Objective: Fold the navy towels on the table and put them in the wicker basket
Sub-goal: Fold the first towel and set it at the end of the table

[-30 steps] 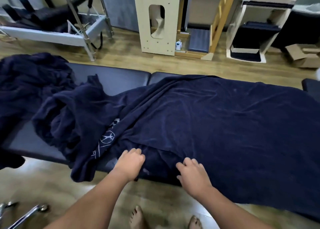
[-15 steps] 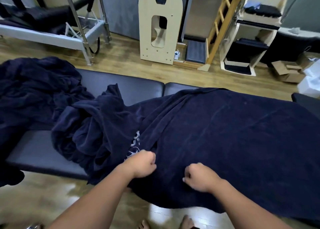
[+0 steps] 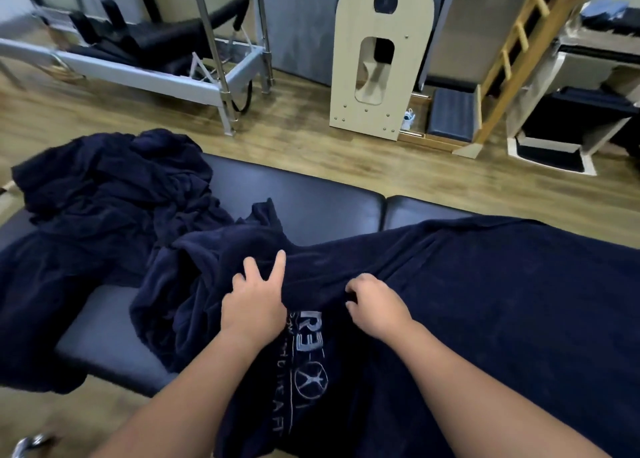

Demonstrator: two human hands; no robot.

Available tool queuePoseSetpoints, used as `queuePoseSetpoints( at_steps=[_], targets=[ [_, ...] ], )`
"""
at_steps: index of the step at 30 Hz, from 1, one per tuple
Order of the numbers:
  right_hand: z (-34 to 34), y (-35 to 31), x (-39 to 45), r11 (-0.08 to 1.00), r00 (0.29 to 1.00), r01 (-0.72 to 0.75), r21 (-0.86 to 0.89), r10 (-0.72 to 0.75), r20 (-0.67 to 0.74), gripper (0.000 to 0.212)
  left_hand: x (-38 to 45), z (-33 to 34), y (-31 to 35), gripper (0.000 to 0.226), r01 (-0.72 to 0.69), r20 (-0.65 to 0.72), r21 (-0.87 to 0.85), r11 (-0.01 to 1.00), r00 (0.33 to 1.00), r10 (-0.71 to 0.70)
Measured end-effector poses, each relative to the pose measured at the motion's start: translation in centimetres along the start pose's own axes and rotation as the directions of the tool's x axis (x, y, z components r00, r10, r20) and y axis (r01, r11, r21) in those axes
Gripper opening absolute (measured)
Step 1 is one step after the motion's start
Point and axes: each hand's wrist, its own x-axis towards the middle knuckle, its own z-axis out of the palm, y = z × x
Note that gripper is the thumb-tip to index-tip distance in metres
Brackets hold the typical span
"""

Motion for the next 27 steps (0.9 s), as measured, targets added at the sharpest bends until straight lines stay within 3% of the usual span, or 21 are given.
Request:
queuePoseSetpoints(
  at_steps=[4,7,11,14,16,18,19,21,22,24,27],
  targets=[
    [-0.3,-0.5,6.6,0.999,0.998,-0.038,0.005,0.039,-0.051,0.041,4.6,-1.7,-0.3,0.094,0.057,0.150,0.048,0.997,0.987,-0.064],
    [-0.9,-0.5,10.2,0.990,0.992,-0.122,-0.067,0.121,-0.028,0.053,7.8,-3.1,-0.4,0.058,0.068,0.236,0.046,0.997,0.969,-0.078],
    [-2.8,-1.1,13.2,0.970,0.992,-0.102,-0.219,0.116,0.054,0.028,11.2,-4.8,-0.3,0.016,0.089,0.294,-0.051,0.995,0.953,-0.070],
    [-4.5,-1.1,15.8,0.977,0.992,-0.067,-0.202,0.086,0.089,0.020,13.8,-6.6,-0.3,0.011,0.184,0.177,-0.136,0.974,0.971,-0.159],
    [-5.9,-1.0,17.9,0.991,0.992,-0.093,-0.092,0.085,-0.089,0.014,15.6,-7.4,-0.8,0.018,0.242,0.028,-0.245,0.939,0.970,-0.243],
    [-7.6,-1.2,20.4,0.993,0.943,-0.109,0.042,0.117,-0.310,0.012,17.4,-8.1,-1.2,0.019,0.165,-0.136,-0.417,0.894,0.961,-0.241],
    [-8.6,-1.4,21.6,0.988,0.904,-0.114,0.105,0.147,-0.401,0.012,18.1,-8.5,-1.3,0.018,0.088,-0.177,-0.486,0.869,0.965,-0.196],
    [-10.5,-1.6,23.4,0.964,0.841,-0.125,0.233,0.228,-0.492,0.018,18.9,-8.7,-1.2,0.029,-0.006,-0.128,-0.528,0.849,0.989,-0.073],
    [-11.1,-1.6,24.0,0.951,0.843,-0.154,0.267,0.268,-0.467,0.025,19.0,-8.4,-1.2,0.034,-0.033,-0.076,-0.500,0.865,0.997,-0.006],
    [-11.2,-1.5,24.2,0.949,0.908,-0.263,0.172,0.304,-0.289,0.042,18.2,-6.6,-1.6,0.028,-0.095,-0.075,-0.404,0.910,0.995,0.071],
    [-8.4,-1.7,22.5,0.976,0.975,-0.214,0.030,0.216,-0.058,0.045,16.2,-4.4,-3.2,0.019,-0.015,-0.174,-0.353,0.936,0.984,-0.049]
  ],
)
